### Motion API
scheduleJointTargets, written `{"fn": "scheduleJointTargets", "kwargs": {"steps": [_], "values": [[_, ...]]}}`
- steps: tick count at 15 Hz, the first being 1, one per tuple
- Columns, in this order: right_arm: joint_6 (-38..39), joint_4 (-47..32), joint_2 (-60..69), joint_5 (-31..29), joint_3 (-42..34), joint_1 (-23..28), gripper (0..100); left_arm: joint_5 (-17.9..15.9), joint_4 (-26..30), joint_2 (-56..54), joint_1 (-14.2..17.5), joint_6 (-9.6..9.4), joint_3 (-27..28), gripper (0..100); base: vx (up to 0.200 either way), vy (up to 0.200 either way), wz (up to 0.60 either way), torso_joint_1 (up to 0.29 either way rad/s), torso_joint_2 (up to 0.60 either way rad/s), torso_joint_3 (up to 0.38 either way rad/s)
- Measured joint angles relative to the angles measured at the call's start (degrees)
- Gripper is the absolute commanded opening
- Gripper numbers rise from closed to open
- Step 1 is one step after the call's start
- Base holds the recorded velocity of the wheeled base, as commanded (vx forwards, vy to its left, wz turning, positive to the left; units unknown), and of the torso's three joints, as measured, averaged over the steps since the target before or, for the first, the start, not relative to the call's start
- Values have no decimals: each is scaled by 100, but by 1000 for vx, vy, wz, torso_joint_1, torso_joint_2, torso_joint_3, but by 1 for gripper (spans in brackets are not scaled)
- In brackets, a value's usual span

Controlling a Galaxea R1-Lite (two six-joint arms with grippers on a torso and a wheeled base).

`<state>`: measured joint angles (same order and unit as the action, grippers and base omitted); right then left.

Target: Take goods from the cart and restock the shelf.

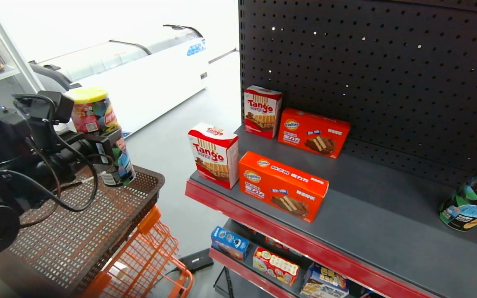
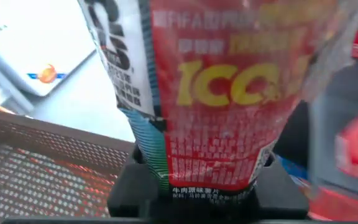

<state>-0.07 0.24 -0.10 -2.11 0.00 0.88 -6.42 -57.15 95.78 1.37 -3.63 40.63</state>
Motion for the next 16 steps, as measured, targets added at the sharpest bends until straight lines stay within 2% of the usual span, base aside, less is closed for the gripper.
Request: {"fn": "scheduleJointTargets", "kwargs": {"steps": [2,3,4,7,8,10,12,16], "values": [[-4,-2,0,0,0,2,100,-197,646,-723,-255,0,-260,0,0,0,0,0,0,0],[-2,-2,0,0,0,2,100,-479,840,-987,-421,-6,-430,0,0,0,0,0,0,0],[0,0,0,0,0,-2,100,-649,928,-1193,-588,-17,-572,0,0,0,0,0,0,0],[0,-2,0,0,0,0,100,-740,985,-1536,-1054,-22,-718,0,0,0,0,0,0,0],[0,0,0,0,0,2,100,-903,975,-1598,-1223,-11,-791,0,0,0,0,0,0,0],[0,0,0,0,0,0,100,-1442,925,-1676,-1371,-9,-963,0,0,0,0,0,0,0],[0,0,0,0,0,0,100,-1571,920,-1718,-1584,-4,-930,0,0,0,0,0,0,0],[-2,-2,0,0,0,2,100,-1588,950,-1657,-2098,2,-706,0,0,0,0,0,0,0]]}}
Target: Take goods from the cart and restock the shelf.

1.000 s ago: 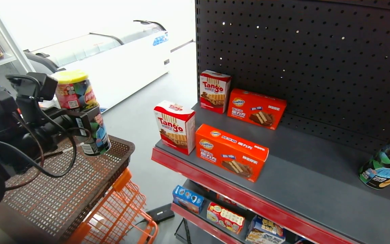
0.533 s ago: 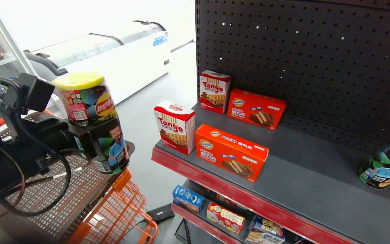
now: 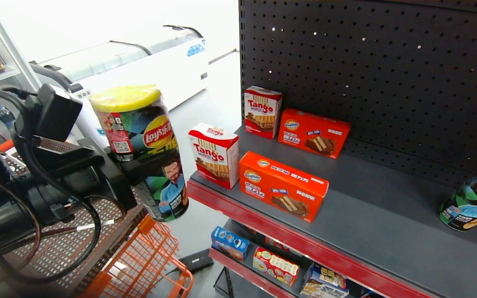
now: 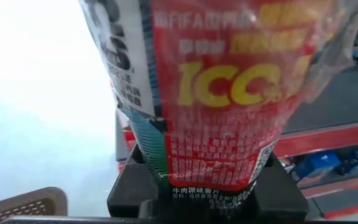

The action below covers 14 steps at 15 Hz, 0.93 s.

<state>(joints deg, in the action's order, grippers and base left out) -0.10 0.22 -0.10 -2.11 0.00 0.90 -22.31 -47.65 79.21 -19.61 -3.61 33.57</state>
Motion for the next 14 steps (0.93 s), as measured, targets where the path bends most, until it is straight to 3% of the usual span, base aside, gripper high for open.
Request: {"fn": "scheduleJointTargets", "kwargs": {"steps": [4,10,12,14], "values": [[0,2,0,0,0,-2,100,-372,-178,57,-190,30,-277,0,0,0,0,0,0,0],[-11,0,0,17,0,-2,100,-517,-304,24,-413,55,-485,0,0,0,0,0,0,0],[-11,0,0,17,0,2,100,-722,-306,24,-425,50,-497,0,0,0,0,0,0,0],[-9,0,0,17,0,0,100,-936,-315,24,-450,50,-505,0,0,0,-600,2,-2,2]]}}
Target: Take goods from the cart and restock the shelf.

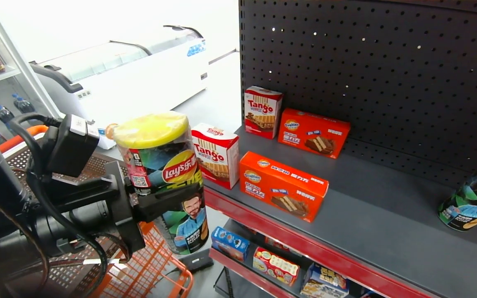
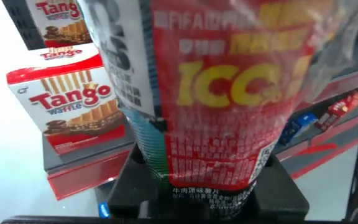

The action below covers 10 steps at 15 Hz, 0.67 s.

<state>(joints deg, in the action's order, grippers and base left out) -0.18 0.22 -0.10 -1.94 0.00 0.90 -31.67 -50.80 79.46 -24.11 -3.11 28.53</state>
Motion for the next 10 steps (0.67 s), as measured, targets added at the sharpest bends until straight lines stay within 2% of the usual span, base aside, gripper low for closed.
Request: {"fn": "scheduleJointTargets", "kwargs": {"steps": [3,6,10], "values": [[2,2,0,2,0,-2,100,-256,-2,-11,-110,44,39,0,0,0,-600,3,1,6],[2,2,0,0,0,0,100,-267,27,-107,-378,279,74,0,0,0,-600,4,-1,4],[2,0,0,0,0,0,100,-243,11,-219,-505,304,94,0,0,0,-600,2,4,2]]}}
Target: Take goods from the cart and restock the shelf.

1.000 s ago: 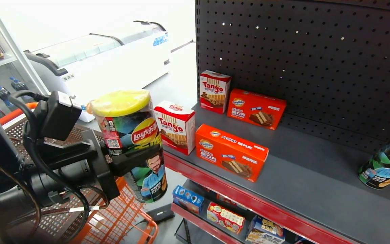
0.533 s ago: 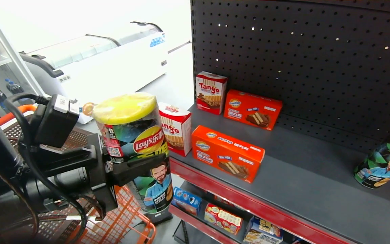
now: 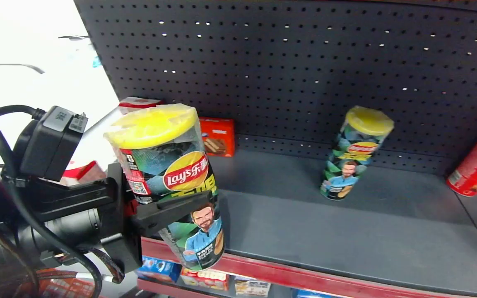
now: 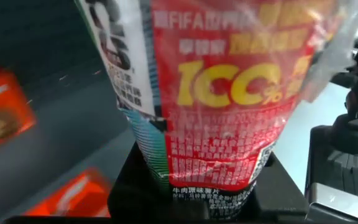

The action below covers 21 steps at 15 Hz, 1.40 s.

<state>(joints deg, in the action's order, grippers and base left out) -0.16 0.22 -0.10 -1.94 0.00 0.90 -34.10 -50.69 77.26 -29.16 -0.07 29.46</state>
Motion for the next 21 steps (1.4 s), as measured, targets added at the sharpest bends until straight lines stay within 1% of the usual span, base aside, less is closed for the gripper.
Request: {"fn": "scheduleJointTargets", "kwargs": {"steps": [6,10,12,21], "values": [[-2,10,0,11,0,-2,100,35,9,-32,44,-2,-22,0,0,0,0,0,0,0],[0,-1,0,9,0,-5,100,2,-2,-45,55,-9,-72,0,0,0,0,0,0,0],[0,0,0,6,0,-2,100,2,2,-43,52,-20,-85,0,0,0,-600,0,7,2],[2,0,0,9,0,-5,100,-15,-5,-41,69,-44,-89,0,0,0,0,0,0,0]]}}
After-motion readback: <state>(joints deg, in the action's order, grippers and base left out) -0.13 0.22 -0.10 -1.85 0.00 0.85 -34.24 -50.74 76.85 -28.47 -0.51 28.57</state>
